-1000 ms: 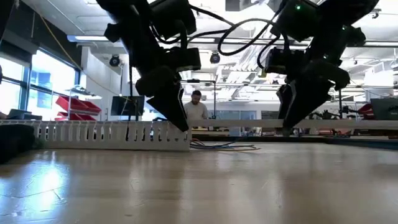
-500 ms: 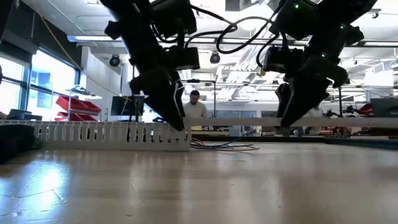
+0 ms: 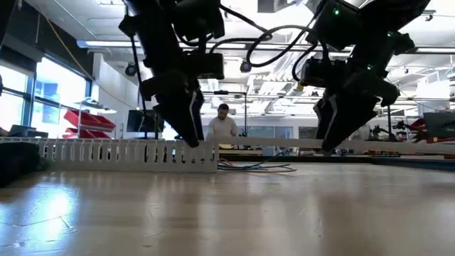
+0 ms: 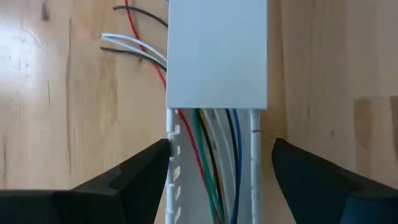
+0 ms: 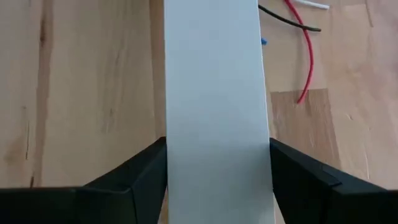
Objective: Ziptie cables
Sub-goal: Close the white cable duct
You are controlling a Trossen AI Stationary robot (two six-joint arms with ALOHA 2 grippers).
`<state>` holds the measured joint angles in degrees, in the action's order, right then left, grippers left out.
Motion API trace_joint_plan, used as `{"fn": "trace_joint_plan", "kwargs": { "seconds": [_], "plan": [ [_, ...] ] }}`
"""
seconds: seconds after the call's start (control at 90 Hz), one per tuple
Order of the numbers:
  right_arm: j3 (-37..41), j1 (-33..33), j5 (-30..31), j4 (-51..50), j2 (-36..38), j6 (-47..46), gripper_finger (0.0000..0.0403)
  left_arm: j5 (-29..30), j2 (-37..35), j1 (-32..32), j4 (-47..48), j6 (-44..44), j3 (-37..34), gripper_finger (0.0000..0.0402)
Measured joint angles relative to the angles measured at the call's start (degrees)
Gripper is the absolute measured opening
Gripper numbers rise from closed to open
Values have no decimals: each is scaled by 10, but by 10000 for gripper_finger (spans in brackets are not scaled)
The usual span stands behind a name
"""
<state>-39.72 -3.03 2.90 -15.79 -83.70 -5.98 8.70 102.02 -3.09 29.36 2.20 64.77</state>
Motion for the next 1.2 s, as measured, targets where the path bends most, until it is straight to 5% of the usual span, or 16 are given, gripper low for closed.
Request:
{"fn": "trace_joint_plan", "kwargs": {
  "seconds": [0.956,1.2],
  "plan": [
    [0,0,-3,15,-22,16,225,-5,15,1,-28,4,-2,168],
    [-59,0,7,-57,-64,45,225,-5,16,1,-38,9,-3,165]
  ]
}}
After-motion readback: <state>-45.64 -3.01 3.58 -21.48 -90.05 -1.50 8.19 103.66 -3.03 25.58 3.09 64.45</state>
